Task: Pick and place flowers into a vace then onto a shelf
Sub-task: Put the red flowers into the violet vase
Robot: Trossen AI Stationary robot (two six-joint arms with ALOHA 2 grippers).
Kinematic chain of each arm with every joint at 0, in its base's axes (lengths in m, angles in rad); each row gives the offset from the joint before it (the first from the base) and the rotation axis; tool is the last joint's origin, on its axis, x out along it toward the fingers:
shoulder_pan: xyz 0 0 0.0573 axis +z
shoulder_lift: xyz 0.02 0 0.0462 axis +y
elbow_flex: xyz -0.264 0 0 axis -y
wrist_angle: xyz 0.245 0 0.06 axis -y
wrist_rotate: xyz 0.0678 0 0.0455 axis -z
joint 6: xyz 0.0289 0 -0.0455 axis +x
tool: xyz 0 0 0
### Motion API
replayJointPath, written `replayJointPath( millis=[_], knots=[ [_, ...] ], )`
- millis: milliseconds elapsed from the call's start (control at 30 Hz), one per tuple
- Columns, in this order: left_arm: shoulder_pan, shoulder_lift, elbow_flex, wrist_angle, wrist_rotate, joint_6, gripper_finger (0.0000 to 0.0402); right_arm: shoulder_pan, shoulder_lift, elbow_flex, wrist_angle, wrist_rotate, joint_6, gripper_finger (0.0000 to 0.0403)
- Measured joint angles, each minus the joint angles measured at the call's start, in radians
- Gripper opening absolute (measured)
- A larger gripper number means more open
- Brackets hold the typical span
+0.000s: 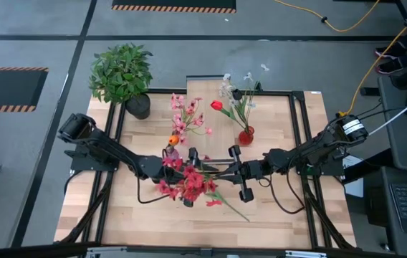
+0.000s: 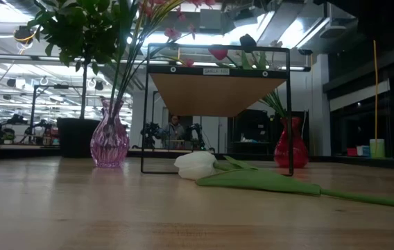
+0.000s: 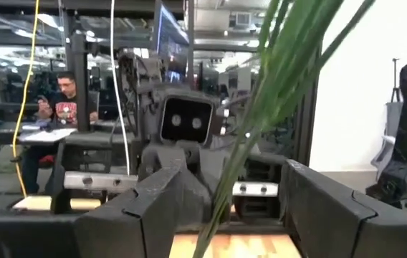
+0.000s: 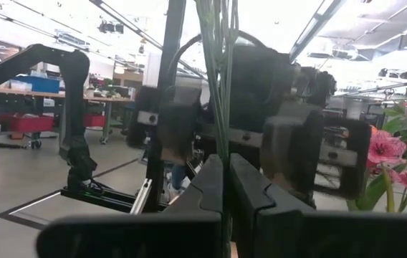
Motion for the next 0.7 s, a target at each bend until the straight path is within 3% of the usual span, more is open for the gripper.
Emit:
replayJointPath(
  millis=[567,700],
  knots=[
    [0.015,0.029,0.019,0.021,0.013,0.04,0.0225,0.0,0.0,0.0,0.001,0.0,0.0,0.0002],
    [0.015,0.029,0.019,0.017,0.008,0.057,0.0207,0.0,-0.001,0.0,0.002,0.0,0.0,0.0002]
  ],
)
